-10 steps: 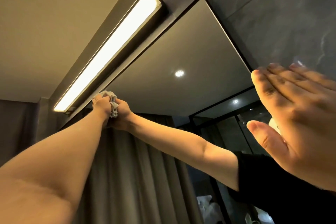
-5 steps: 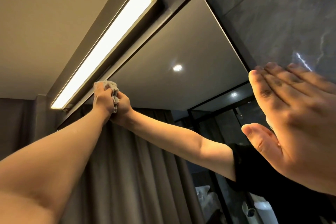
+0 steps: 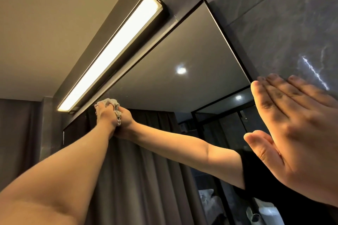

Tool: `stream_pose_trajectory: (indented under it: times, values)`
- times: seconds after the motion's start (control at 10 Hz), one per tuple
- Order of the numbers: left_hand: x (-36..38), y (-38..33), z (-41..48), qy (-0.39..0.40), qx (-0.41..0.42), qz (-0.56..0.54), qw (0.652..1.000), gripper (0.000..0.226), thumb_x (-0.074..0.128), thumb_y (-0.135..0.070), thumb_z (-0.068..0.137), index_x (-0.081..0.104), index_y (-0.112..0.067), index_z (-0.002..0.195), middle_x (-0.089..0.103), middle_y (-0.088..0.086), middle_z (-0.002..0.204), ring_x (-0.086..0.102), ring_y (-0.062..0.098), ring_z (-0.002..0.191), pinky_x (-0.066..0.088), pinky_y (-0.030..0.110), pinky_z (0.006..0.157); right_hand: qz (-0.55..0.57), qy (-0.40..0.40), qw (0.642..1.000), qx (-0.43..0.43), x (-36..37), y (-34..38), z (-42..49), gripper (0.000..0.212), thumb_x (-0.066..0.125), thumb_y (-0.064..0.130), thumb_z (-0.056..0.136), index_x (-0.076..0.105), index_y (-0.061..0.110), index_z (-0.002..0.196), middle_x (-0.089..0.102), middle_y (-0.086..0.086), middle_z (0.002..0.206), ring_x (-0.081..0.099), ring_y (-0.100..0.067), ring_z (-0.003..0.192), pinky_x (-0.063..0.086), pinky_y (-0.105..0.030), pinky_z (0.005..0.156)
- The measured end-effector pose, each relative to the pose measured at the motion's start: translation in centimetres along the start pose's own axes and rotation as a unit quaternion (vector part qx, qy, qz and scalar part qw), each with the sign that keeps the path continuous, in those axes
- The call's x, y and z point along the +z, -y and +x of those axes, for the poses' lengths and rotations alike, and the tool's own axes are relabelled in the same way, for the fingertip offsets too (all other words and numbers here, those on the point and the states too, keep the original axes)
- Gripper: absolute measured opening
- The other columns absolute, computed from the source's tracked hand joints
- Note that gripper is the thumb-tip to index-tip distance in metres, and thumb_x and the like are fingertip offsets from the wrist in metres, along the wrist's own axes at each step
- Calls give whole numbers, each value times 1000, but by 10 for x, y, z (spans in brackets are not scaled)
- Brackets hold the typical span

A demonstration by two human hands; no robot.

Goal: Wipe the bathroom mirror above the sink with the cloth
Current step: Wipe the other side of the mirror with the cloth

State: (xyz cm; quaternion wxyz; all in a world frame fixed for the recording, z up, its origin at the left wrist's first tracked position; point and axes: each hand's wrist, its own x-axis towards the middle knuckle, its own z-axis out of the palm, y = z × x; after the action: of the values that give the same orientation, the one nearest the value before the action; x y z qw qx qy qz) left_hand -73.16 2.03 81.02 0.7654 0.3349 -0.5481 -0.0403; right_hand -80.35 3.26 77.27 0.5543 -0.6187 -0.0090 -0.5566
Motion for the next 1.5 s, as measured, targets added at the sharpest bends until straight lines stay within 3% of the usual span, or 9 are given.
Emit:
stream_pose_trajectory:
  times: [0.3, 0.7, 0.8, 0.9, 1.0, 1.1, 1.2, 1.3, 1.5]
  values:
    - [18, -50, -19, 123, 184, 51, 974, 68, 34, -48, 86, 32, -16, 145, 29, 15, 153, 27, 27, 143, 18, 44, 120, 75, -17, 991, -105, -2, 44, -26, 56, 23, 29, 103, 30, 4, 153, 58, -8, 119, 54, -20, 112, 39, -29, 106]
    - [39, -60, -92, 147, 346, 13, 926, 61, 33, -28, 99, 14, -7, 153, 14, 13, 160, 6, 3, 146, -5, 19, 116, 100, 4, 977, -189, -16, 44, -76, 72, 54, 31, 85, 33, 11, 151, 48, -11, 147, 42, -25, 138, 27, -36, 120]
    - [61, -57, -135, 308, 330, -611, 650, 65, 20, -51, 101, 11, -14, 154, 15, 11, 160, 7, 19, 148, 14, 41, 121, 54, -37, 982, -178, -22, 46, -87, 57, 49, 35, 86, 47, 13, 139, 64, -5, 130, 59, -18, 121, 43, -30, 107]
    - [54, -40, -143, 328, 259, -653, 631, 72, 16, -61, 98, 19, -15, 153, 19, 11, 159, 15, 27, 148, 15, 46, 120, -53, -148, 963, -220, -17, 55, -111, 45, 38, 34, 92, 58, 18, 129, 68, -4, 123, 62, -18, 118, 43, -32, 105]
    - [39, -66, -122, 141, 344, -34, 928, 63, 28, -57, 94, 22, -31, 151, 17, -3, 161, 13, 12, 148, 13, 43, 122, -204, -110, 900, -368, -44, 65, -167, 47, 56, 38, 91, 60, 14, 131, 67, -10, 121, 48, -30, 130, 30, -42, 116]
    - [20, -81, -138, 119, 282, 28, 952, 52, 44, -20, 94, 40, -23, 146, 37, -1, 153, 30, 13, 142, 25, 37, 119, -673, -119, 431, -589, -28, 113, -323, 63, 42, 41, 104, 49, -16, 127, 64, -33, 117, 52, -34, 122, 11, -27, 124]
    - [3, -103, -159, 113, 305, 37, 945, 33, 46, -12, 92, 61, -22, 119, 64, -1, 117, 59, 17, 111, 48, 28, 92, -894, -222, 248, -300, -42, 179, -415, 74, 23, 46, 100, 40, -13, 141, 51, -32, 138, 47, -39, 135, 24, -43, 119]
    - [-16, -119, -165, 118, 257, -53, 958, 19, 46, -18, 85, 61, -26, 93, 64, -1, 87, 62, 19, 83, 50, 32, 73, -916, -255, 202, -236, -39, 170, -402, 74, 29, 45, 95, 41, -11, 142, 51, -30, 140, 48, -40, 134, 24, -47, 116]
    - [-16, -104, -171, 68, 137, 33, 988, 10, 43, -21, 83, 50, -16, 87, 45, 6, 103, 48, 27, 96, 47, 46, 90, -920, -252, 166, -251, -43, 172, -403, 72, 31, 42, 93, 42, -10, 142, 52, -29, 139, 49, -39, 133, 24, -45, 116]
